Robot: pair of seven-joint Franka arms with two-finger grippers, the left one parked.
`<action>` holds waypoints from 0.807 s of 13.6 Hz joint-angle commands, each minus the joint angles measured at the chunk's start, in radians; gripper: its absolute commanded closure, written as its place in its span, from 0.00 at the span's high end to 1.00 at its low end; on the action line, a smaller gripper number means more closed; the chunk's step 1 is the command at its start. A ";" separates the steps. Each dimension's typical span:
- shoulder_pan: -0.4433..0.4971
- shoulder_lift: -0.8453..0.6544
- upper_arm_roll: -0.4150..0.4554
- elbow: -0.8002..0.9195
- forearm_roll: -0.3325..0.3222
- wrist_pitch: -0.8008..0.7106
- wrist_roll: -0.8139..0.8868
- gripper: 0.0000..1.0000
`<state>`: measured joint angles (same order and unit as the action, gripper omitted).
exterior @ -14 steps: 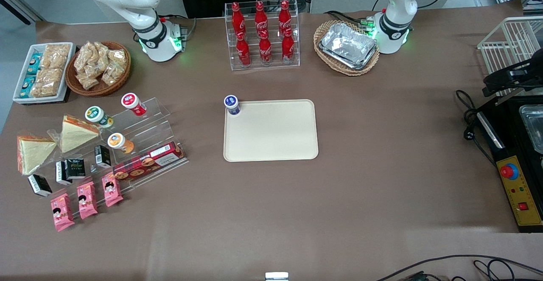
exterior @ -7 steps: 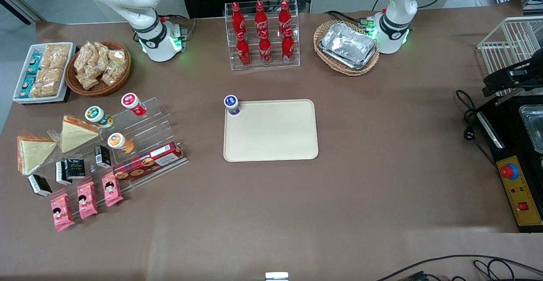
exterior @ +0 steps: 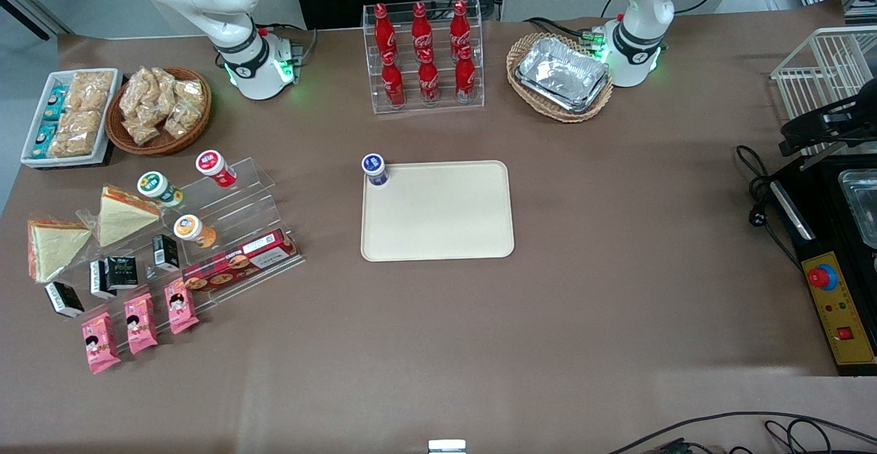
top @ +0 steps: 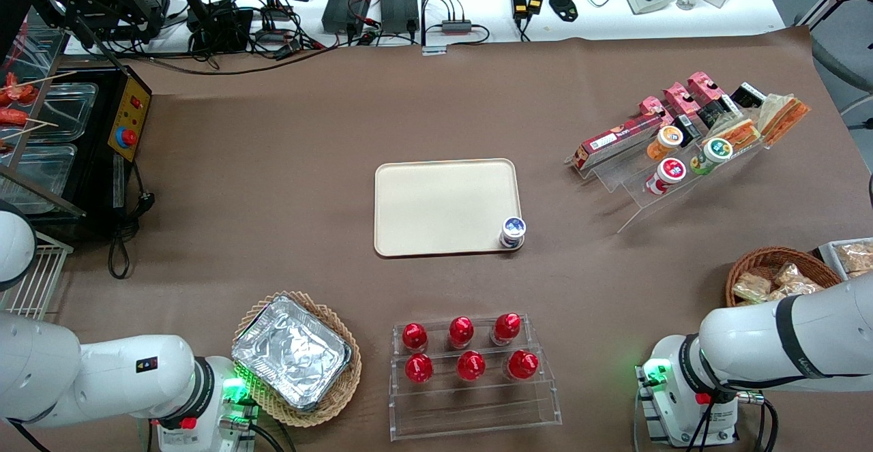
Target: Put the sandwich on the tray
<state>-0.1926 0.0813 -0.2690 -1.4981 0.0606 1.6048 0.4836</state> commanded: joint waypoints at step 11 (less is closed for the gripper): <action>-0.048 0.106 -0.038 -0.057 0.004 0.096 -0.410 1.00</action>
<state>-0.2176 0.1662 -0.3061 -1.5177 0.0599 1.6459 0.1401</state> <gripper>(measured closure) 0.000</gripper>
